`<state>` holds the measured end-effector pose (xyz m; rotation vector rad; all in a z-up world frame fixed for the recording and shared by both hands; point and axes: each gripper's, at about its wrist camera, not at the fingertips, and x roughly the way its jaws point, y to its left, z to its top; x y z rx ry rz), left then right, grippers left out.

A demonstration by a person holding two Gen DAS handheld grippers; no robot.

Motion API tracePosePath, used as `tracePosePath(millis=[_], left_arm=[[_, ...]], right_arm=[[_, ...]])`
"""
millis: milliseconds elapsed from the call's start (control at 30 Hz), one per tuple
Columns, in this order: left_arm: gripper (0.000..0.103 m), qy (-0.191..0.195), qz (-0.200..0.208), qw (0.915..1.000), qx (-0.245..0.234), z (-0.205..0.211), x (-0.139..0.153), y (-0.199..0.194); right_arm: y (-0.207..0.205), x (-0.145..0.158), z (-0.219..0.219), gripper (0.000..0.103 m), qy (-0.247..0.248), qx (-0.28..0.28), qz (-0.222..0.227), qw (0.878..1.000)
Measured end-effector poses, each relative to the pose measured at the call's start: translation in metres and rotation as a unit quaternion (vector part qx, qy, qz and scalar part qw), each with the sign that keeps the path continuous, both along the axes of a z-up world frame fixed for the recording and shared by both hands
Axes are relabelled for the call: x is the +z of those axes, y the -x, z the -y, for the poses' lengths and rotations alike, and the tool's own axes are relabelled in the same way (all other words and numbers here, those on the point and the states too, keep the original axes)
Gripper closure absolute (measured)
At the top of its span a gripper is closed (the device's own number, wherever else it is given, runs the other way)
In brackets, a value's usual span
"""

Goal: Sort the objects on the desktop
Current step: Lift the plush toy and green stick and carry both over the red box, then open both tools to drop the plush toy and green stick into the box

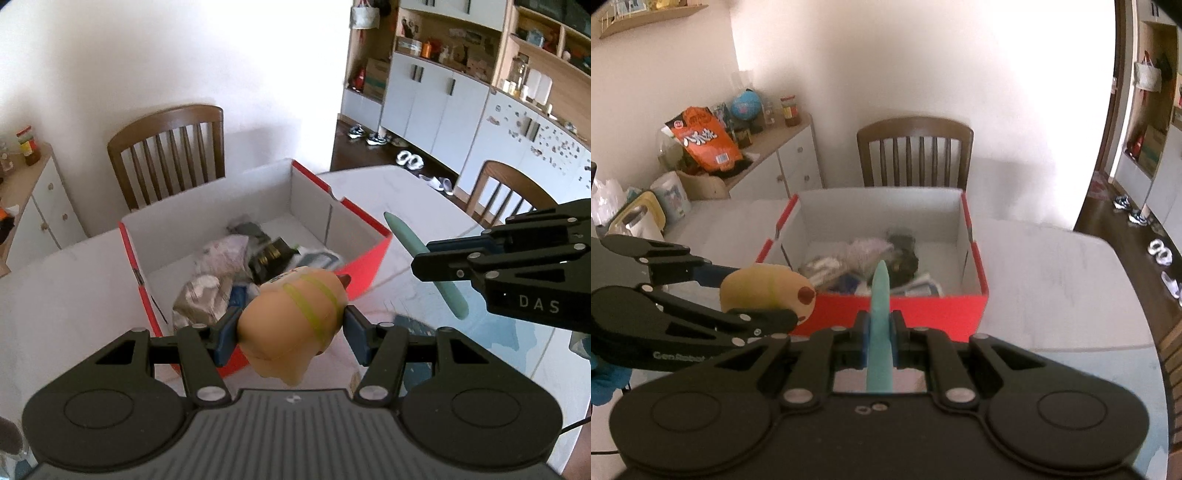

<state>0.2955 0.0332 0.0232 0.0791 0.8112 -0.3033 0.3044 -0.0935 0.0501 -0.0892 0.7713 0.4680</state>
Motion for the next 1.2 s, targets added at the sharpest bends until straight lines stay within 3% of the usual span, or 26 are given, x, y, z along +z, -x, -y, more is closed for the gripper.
tracePosePath(millis=[667, 1200], left_arm=[[0.045, -0.007, -0.01, 0.9995, 0.03, -0.004, 0.005, -0.079], [0.044, -0.043, -0.055, 0.996, 0.055, -0.012, -0.042, -0.129]], right_arm=[[-0.076, 0.003, -0.011, 0.093, -0.019, 0.004, 0.012, 1.0], [-0.13, -0.03, -0.019, 0.093, -0.029, -0.012, -0.012, 0.999]])
